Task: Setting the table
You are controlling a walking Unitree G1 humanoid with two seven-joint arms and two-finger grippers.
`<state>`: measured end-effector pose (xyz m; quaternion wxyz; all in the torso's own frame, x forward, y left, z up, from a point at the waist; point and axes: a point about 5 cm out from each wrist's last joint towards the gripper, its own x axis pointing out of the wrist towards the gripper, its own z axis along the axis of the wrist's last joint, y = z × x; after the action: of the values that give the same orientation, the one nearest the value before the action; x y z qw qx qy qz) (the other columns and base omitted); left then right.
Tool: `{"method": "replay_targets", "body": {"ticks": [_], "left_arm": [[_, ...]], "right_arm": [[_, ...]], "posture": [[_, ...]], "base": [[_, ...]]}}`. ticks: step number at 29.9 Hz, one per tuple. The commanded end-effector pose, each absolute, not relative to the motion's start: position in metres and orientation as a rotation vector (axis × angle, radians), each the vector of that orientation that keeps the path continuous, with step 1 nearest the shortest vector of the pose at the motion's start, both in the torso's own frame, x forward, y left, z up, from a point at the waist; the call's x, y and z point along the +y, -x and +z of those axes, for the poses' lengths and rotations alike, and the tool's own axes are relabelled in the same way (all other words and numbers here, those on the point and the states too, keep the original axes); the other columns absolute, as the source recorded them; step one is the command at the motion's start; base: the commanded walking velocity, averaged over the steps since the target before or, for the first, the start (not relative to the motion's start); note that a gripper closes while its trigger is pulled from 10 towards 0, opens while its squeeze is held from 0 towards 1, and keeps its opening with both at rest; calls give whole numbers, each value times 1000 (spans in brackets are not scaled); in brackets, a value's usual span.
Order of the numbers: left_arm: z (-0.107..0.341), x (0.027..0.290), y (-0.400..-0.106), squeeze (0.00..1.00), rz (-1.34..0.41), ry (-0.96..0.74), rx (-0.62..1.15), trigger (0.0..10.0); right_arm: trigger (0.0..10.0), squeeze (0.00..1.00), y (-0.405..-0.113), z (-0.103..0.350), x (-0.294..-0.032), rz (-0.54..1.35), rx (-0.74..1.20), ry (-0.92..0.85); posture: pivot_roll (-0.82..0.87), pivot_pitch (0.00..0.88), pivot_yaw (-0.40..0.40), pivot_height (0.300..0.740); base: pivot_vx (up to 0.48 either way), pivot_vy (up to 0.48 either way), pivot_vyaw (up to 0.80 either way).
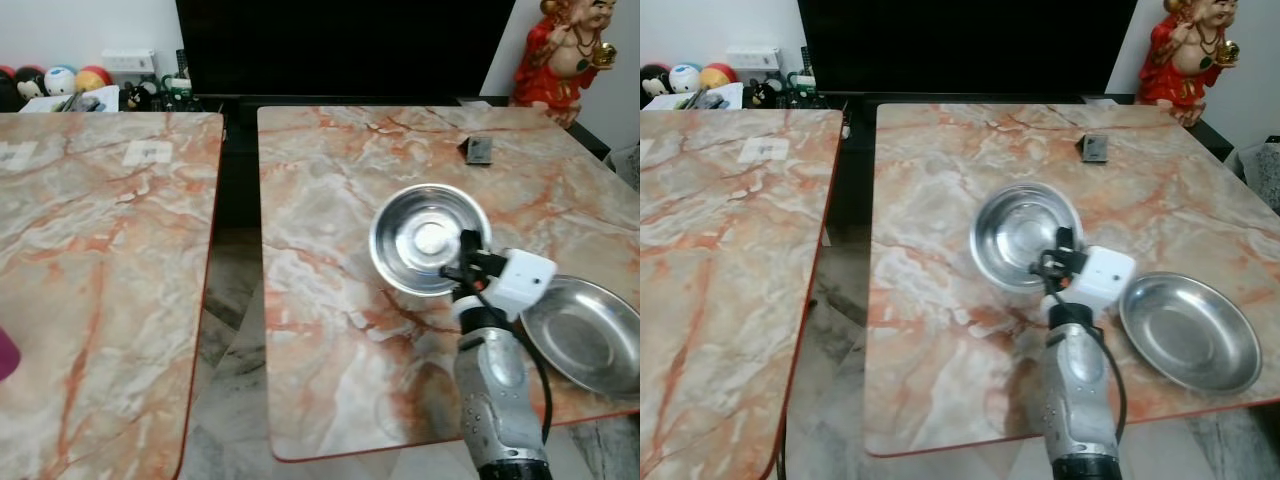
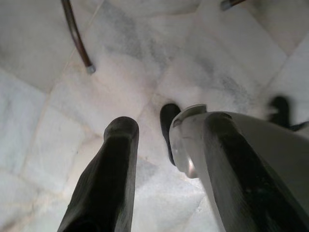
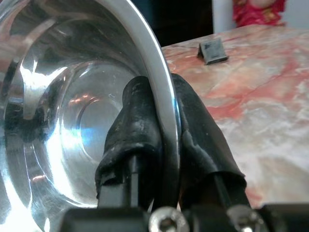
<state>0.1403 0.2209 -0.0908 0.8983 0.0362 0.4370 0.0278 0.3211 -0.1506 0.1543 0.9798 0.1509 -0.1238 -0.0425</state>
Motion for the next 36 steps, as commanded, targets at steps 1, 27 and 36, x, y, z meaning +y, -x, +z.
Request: {"method": "replay_targets", "body": {"ticks": [1, 27, 36], "left_arm": [[-97, 212, -130, 0, 31, -60, 947, 10000], [-96, 204, -139, 0, 15, -60, 940, 10000], [-96, 207, -137, 0, 3, -70, 948, 10000]], "right_arm": [[10000, 0, -319, 156, -158, -114, -264, -292], [10000, 0, -290, 178, -174, -297, -197, -446], [10000, 0, -277, 202, -191, -497, -104, -677]], "posture": [[-20, 120, -46, 740], [-55, 133, -32, 740], [-75, 130, -26, 740]], "base": [[0, -480, 0], [0, -148, 0], [0, 0, 0]]}}
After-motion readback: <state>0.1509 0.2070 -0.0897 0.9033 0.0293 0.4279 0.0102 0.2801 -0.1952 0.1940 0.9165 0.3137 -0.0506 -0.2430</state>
